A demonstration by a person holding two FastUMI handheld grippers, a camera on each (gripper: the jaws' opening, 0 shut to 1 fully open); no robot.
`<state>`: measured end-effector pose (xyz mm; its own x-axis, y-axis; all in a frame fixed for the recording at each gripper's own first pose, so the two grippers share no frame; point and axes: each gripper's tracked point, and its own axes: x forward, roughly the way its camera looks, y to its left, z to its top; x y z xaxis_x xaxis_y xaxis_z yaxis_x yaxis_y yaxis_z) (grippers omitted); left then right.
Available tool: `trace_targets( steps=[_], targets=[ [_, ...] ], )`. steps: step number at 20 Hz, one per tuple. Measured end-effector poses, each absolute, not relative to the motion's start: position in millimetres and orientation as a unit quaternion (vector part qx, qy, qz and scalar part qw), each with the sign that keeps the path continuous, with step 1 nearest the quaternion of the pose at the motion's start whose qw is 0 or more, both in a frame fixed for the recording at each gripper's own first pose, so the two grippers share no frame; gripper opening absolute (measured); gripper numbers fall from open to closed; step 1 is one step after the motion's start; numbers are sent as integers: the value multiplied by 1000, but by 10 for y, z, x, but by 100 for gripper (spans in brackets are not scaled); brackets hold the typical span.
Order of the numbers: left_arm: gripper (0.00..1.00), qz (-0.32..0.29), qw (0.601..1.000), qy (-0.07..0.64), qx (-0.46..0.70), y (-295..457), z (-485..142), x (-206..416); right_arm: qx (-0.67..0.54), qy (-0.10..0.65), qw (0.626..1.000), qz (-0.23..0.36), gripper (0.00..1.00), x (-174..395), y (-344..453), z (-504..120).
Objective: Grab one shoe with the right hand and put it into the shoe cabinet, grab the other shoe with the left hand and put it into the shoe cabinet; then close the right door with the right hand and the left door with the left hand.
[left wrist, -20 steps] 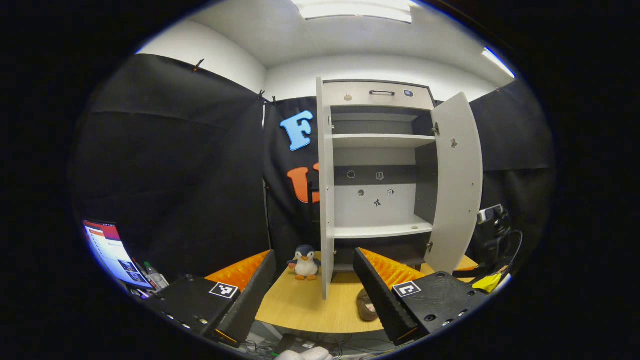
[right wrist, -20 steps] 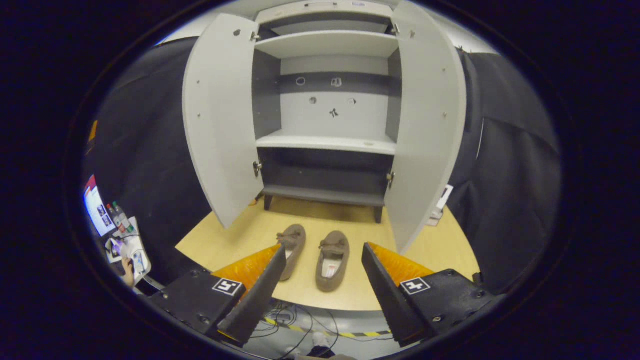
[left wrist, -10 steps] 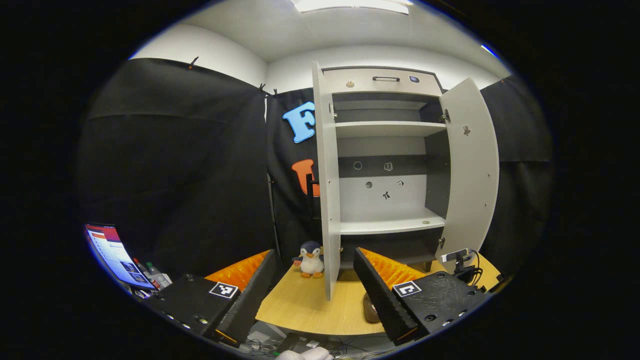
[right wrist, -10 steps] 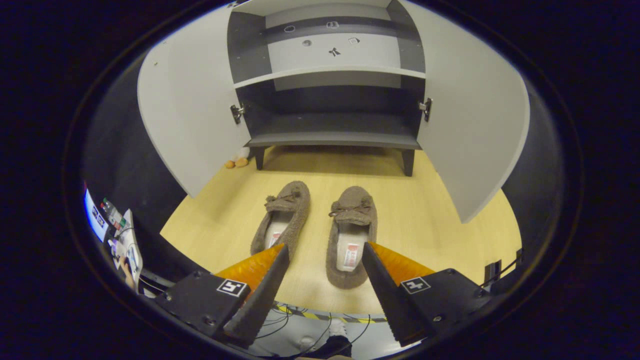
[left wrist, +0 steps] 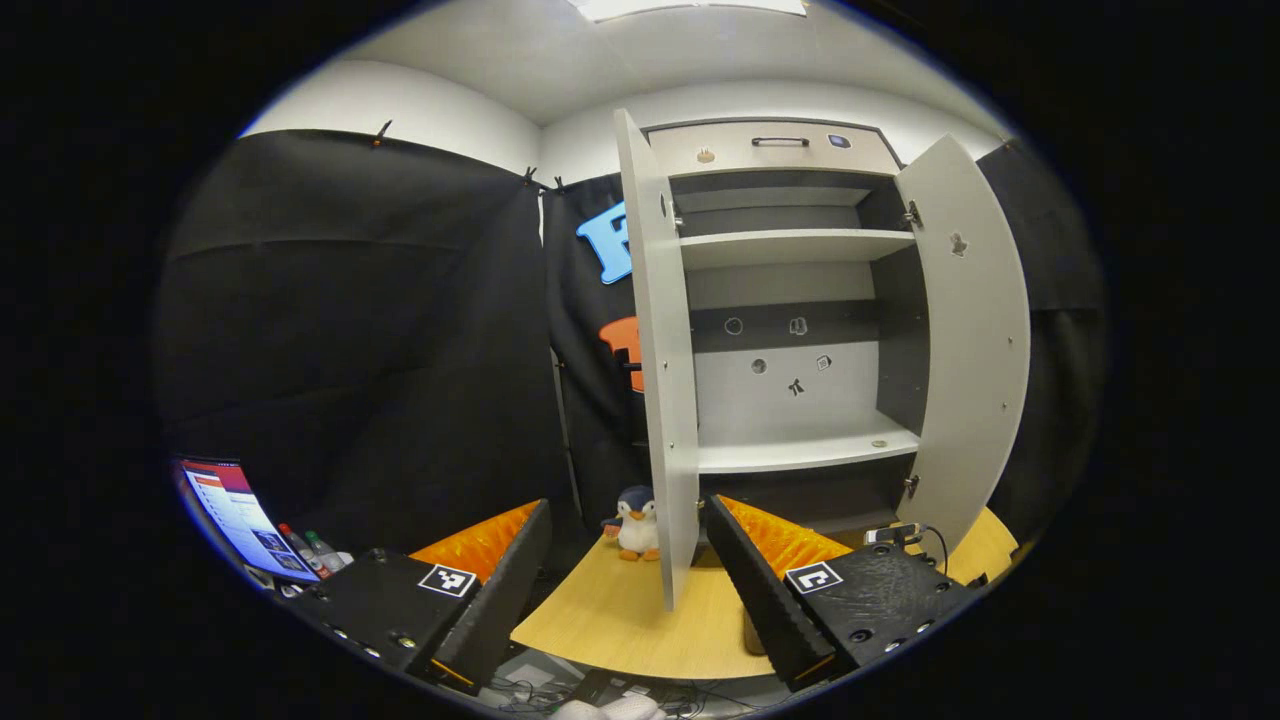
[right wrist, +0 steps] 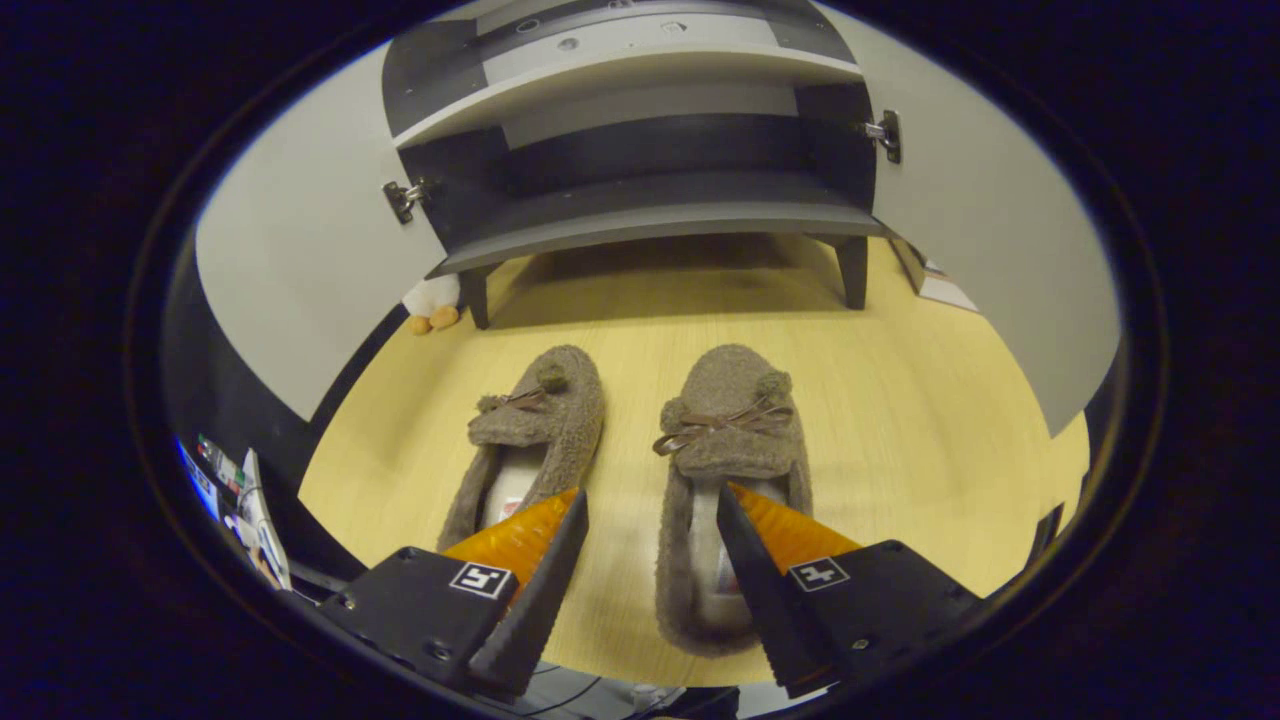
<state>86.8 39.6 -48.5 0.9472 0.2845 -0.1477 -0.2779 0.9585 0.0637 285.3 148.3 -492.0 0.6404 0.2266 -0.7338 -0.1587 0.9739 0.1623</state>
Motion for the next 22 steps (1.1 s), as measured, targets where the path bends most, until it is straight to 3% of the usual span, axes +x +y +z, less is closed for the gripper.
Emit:
trace_targets(
  steps=[10,12,14,15,17,22],
  targets=[
    [96,194,975,101,28,521,-617,1014,56,393,913,96,81,3441,1535,-5135],
    [96,196,975,101,25,495,-612,1048,58,394,912,94,63,3500,1495,-5146],
    [96,194,975,100,26,446,-605,1090,67,401,909,96,28,3503,1474,-5126],
    [96,195,975,98,31,437,-590,1101,70,406,906,98,19,3512,1476,-5144],
    [96,191,976,94,37,401,-553,1115,78,414,901,105,12,3491,1487,-5098],
    [96,172,981,81,26,227,-467,1099,92,376,916,104,11,3552,1438,-4512]
  ],
)
